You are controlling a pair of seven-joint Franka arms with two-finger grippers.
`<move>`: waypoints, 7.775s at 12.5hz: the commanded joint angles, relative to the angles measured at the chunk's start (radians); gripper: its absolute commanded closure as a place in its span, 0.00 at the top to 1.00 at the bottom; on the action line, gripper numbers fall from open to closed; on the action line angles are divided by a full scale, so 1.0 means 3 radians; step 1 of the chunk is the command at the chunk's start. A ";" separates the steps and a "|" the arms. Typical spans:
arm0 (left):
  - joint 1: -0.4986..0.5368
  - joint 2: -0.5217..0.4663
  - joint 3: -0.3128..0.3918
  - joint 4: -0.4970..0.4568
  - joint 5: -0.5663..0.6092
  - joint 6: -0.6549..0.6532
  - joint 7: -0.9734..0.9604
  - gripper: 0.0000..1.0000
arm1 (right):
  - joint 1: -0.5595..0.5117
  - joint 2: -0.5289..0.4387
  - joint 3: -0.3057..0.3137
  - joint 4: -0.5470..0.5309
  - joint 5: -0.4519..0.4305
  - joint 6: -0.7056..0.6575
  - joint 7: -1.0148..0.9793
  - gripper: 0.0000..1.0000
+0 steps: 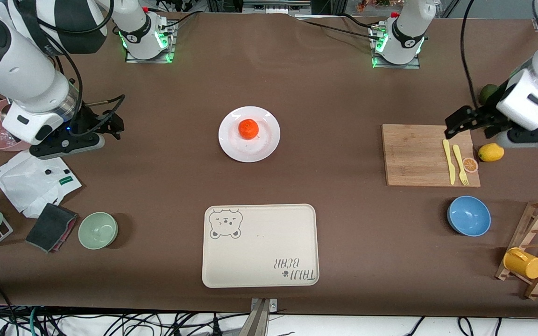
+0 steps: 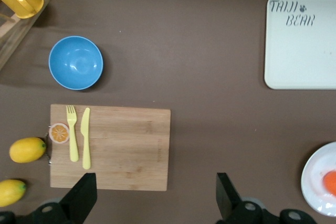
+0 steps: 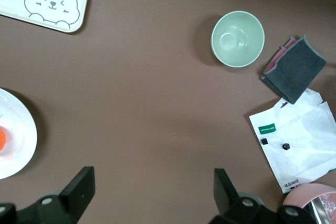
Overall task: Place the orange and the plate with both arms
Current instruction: 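Withdraw the left gripper while the right gripper reaches toward the plate, then grasp the rim of the white plate with the right gripper, then lift the plate with the orange and carry it onto the bear tray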
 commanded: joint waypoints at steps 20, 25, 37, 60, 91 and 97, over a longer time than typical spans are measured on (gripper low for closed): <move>0.0134 -0.0022 0.0011 0.0002 0.0189 -0.0210 0.0187 1.00 | -0.0011 0.0644 0.0512 -0.1603 0.3052 0.2202 -0.0872 1.00; 0.0185 -0.0032 0.0026 -0.0008 0.0184 -0.0318 0.0222 1.00 | 0.0051 0.0982 0.0594 -0.1608 0.4080 0.2474 -0.1690 1.00; 0.0231 -0.0027 0.0021 -0.0003 0.0179 -0.0318 0.0227 1.00 | 0.0260 0.0860 0.0640 -0.2160 0.5492 0.2643 -0.2515 1.00; 0.0226 -0.0027 0.0016 0.0002 0.0174 -0.0318 0.0222 1.00 | 0.0260 0.0947 0.0762 -0.2319 0.5651 0.2801 -0.2760 0.24; 0.0231 -0.0027 0.0016 0.0002 0.0174 -0.0318 0.0222 1.00 | 0.0194 0.2812 0.0578 0.1039 0.4303 0.2689 -0.0794 0.00; 0.0231 -0.0027 0.0016 0.0002 0.0174 -0.0318 0.0222 1.00 | 0.0143 0.2931 0.0532 0.1220 0.4158 0.2469 -0.0617 0.10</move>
